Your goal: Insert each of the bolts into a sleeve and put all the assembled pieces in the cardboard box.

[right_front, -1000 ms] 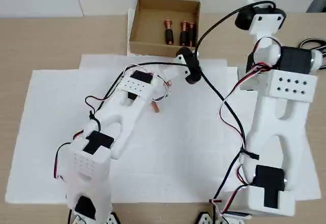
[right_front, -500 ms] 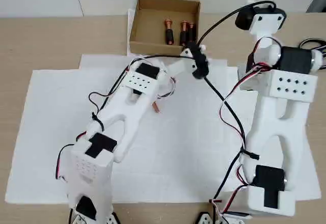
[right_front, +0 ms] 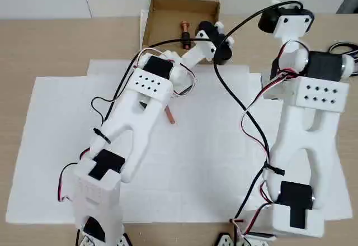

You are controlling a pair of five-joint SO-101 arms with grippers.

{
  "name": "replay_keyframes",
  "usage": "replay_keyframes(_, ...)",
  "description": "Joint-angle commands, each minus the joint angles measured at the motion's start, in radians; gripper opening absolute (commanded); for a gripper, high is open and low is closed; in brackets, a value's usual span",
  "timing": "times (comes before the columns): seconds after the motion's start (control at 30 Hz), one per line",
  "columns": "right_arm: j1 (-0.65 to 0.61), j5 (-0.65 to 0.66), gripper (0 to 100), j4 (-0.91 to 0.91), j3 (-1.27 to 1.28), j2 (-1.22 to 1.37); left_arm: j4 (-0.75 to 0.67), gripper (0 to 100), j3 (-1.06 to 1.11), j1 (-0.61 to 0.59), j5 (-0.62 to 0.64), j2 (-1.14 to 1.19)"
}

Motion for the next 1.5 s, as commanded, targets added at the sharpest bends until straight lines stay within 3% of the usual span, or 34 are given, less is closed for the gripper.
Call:
replay_keyframes(0.0, 0.002, -0.011, 0.3, -0.002, -0.049, -0.059, -0.002, 1, -0.047, -0.034, 0.006, -0.061)
replay_keyframes(0.1, 0.002, -0.011, 0.3, -0.002, -0.049, -0.059, -0.052, 3, -0.033, -0.061, -0.002, -0.046)
replay_keyframes(0.23, 0.005, -0.011, 0.3, -0.002, -0.049, -0.059, -0.057, 17, -0.035, -0.068, -0.018, 0.006)
replay_keyframes(0.33, 0.010, -0.011, 0.3, -0.002, -0.049, -0.059, -0.069, 21, -0.054, -0.064, -0.018, 0.035)
replay_keyframes(0.63, 0.182, -0.008, 0.3, -0.005, -0.049, -0.059, -0.123, 21, -0.222, -0.061, 0.058, 0.227)
replay_keyframes(0.87, 0.222, -0.003, 0.4, -0.025, -0.049, -0.059, -0.117, 21, -0.372, -0.038, 0.058, 0.404)
replay_keyframes(1.27, 0.217, -0.011, 0.4, -0.053, -0.049, -0.053, 0.167, 21, -0.639, -0.063, 0.058, 0.483)
replay_keyframes(1.47, 0.217, -0.011, 0.4, -0.053, -0.049, -0.058, 0.209, 21, -0.659, -0.063, 0.025, 0.486)
